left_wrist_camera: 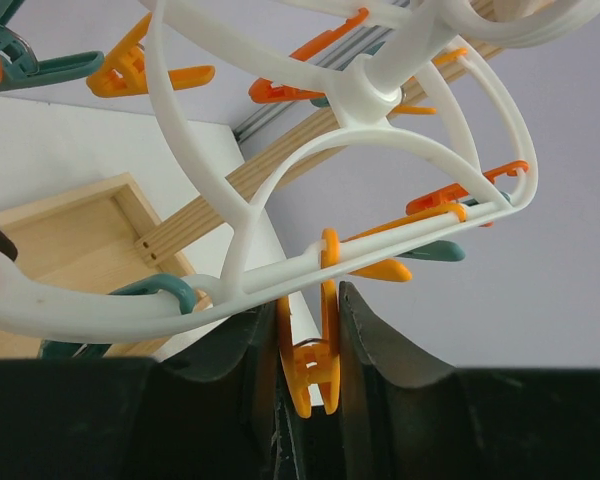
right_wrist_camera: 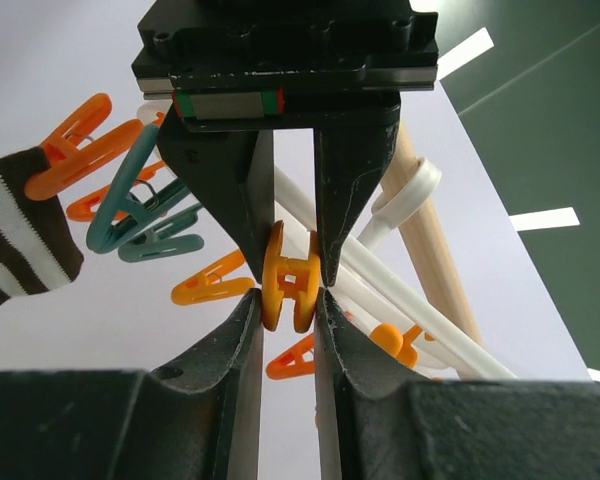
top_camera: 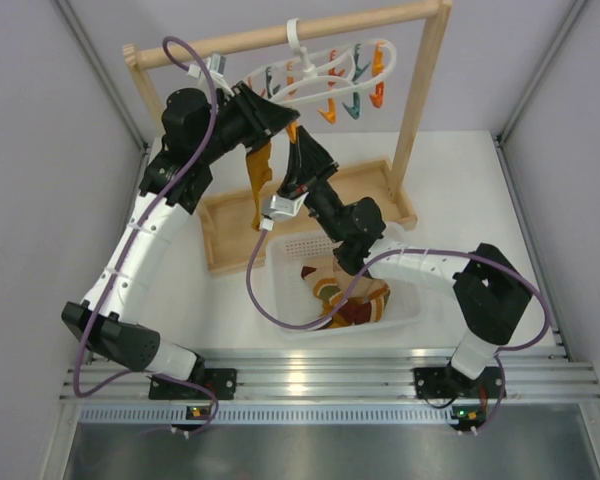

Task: Clip the socks to the hanger
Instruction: Open the clamp at the hanger.

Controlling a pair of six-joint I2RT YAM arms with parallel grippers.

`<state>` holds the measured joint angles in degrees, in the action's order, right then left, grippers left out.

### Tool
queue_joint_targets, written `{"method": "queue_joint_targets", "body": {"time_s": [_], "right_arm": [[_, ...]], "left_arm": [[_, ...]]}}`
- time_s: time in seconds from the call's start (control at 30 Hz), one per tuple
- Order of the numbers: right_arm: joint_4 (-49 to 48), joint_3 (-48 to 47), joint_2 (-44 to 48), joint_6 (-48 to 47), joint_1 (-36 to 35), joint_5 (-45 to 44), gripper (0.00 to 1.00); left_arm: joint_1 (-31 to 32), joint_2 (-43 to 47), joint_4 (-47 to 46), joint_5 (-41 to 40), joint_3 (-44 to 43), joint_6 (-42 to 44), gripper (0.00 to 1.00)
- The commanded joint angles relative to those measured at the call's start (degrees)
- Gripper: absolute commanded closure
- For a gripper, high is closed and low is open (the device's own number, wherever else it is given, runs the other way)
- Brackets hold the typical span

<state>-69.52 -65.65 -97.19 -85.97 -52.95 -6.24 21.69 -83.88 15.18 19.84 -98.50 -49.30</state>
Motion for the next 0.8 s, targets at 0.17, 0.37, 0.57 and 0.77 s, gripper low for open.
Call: {"method": "queue_joint_targets", "body": {"time_s": [0.17, 0.37, 0.57, 0.77], "right_arm": [[4.5, 4.6, 3.4, 3.7, 0.6, -4.4, 0.68], [18.3, 10.3, 12.4, 15.6, 2.2, -7.1, 0.41], [62.8, 10.0, 27.5, 37.5, 7.8, 10.8, 0.37], [90.1, 11.5, 32.5, 43.2, 15.9, 34.2, 0.33]], "left_arm": [[-0.4, -0.4, -4.1, -1.6, -1.5, 0.3, 0.98], [-0.4, -0.3, -4.8, -1.6, -0.6, 0.3, 1.0], [-0.5, -0.1, -5.3, -1.3, 0.2, 0.3, 1.0], [-0.5, 0.1, -5.6, -1.0, 0.6, 0.4, 1.0]]}}
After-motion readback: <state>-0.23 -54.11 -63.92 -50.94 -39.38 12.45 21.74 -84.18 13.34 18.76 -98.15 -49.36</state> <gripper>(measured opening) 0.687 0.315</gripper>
